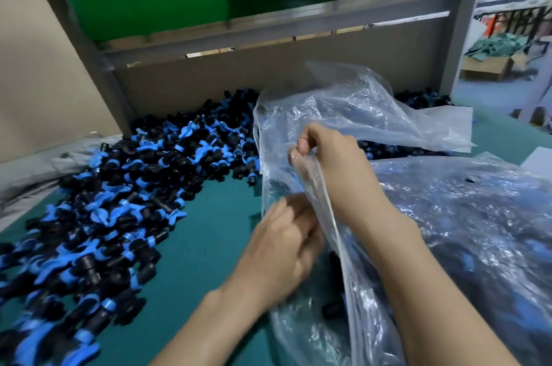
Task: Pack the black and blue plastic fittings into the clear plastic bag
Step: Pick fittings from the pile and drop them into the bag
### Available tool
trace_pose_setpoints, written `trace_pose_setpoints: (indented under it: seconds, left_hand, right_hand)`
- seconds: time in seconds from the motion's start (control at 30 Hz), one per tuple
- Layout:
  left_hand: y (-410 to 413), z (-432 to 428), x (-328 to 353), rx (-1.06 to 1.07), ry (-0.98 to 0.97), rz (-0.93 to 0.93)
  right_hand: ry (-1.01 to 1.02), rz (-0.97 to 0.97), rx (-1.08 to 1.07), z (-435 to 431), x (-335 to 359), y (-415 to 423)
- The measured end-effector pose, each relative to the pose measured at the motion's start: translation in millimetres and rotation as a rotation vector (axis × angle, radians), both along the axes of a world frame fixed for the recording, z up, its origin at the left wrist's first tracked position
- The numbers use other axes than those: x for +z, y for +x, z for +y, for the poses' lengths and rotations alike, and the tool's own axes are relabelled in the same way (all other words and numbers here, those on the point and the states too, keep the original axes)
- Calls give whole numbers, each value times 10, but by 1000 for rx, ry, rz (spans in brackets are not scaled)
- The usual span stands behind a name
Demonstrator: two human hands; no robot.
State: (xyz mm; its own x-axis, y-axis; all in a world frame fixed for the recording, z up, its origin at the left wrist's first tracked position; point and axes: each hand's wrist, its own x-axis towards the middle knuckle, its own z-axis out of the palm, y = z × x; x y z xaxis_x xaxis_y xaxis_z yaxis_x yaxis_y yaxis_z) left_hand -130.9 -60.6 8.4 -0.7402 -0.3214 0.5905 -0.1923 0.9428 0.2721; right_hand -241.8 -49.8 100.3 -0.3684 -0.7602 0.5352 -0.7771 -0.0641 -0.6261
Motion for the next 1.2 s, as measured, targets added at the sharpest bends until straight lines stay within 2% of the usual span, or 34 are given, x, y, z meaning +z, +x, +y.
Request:
trace_pose_setpoints:
  seconds: [0.03,0.1,0.17,0.27,0.33,0.43,0.5,0.57,0.67,0.73,0.8,0.83,0.9,1.07,1.2]
  left_hand:
    - [382,-254,66,160,-99,10]
    - [791,-508,-44,428,-93,22]
    - [912,-627,-127,706,-17,-55]
    - [1115,-938,-122,1144,-36,-170]
    - [1221,-1007,-95,1269,23,-217]
    - [1239,-1023,-115,1298,45,-328]
    - [1241,-1042,-97,1292,39,-309]
    - [1234,-1020,-70,1247,15,-203]
    - [1181,-931,-36,1037,32,160]
    - [1094,-813,-4,812,291,409]
    - [957,-719,-28,584,696,618]
    - [892,-690,-38,511,868,697]
    - [800,-675,-81,432,1081,786]
    - [788,-743,-121,286,1286,978]
    - [811,-775,-134,300,1289,994]
  right_hand:
    - [21,4,7,-4,-37,-5]
    - [93,22,1,-34,-124,-1]
    - [157,26,3,-54,-243,-7]
    - [227,100,-50,-49,-318,-5]
    - [219,97,-53,-54,-329,-10]
    - [210,108,-37,-62,-346,-13]
    - [209,117,-37,-65,-343,-7]
    - [211,127,-35,-72,-343,-6]
    - [221,133,-33,-78,-342,-6]
    - [226,140,-30,-82,-345,-9]
    - [227,138,-26,-81,-342,-10]
    - [226,131,-22,-78,-340,-10]
    - [228,120,-12,-74,-337,-12]
    - [230,114,6,-63,-321,-4]
    - [229,107,8,-58,-312,-4]
